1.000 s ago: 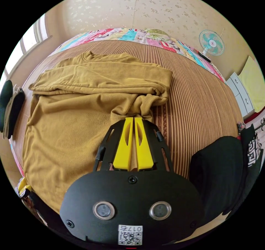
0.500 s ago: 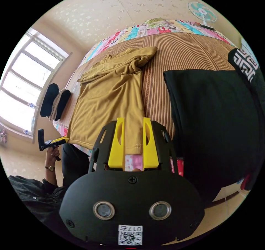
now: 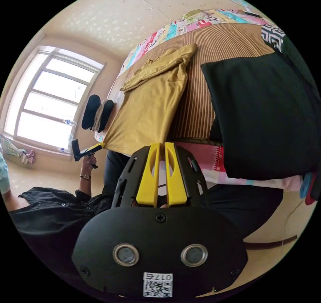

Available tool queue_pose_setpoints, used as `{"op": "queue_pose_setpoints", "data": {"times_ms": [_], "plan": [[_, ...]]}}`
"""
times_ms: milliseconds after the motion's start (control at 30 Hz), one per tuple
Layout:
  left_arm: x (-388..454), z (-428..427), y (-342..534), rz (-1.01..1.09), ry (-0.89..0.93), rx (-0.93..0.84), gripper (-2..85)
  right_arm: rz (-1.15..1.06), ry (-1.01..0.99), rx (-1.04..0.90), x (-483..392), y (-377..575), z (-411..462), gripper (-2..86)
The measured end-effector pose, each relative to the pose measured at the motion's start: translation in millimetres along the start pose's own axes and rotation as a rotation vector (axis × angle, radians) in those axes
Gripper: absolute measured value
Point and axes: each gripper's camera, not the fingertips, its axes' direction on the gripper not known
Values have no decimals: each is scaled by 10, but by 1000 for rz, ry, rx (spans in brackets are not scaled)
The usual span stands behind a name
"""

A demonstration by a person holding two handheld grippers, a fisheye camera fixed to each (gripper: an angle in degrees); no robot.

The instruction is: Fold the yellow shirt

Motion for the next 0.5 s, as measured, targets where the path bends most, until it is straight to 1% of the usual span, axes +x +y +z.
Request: {"op": "queue_pose_setpoints", "data": {"times_ms": [33, 133, 200, 233, 267, 333, 367, 433, 500], "plan": [[-46, 76, -4, -23, -5, -34, 51, -8, 77, -66, -26, -19, 132, 34], [-173, 246, -8, -101, -17, -84, 68, 13, 211, -201, -18, -71, 472, 36], [-187, 239, -1, -111, 16, -63, 83, 14, 264, -193, -54, -83, 465, 43], [-171, 203, 4, -102, 35, -39, 98, 13, 263, -155, -84, -88, 379, 53], [-157, 182, 4, -93, 39, -30, 100, 12, 247, -131, -95, -92, 324, 59], [-97, 142, -23, -49, 22, -23, 107, 0, 121, -54, -81, -127, 137, 80], [-84, 153, -40, -37, 17, -32, 109, -1, 81, -55, -60, -146, 122, 82], [-51, 295, -138, -9, 4, -122, 107, 14, -35, -138, 48, -247, 203, 91], [-4, 404, -201, 2, -30, -176, 109, 15, -53, -216, 77, -301, 308, 95]]}}
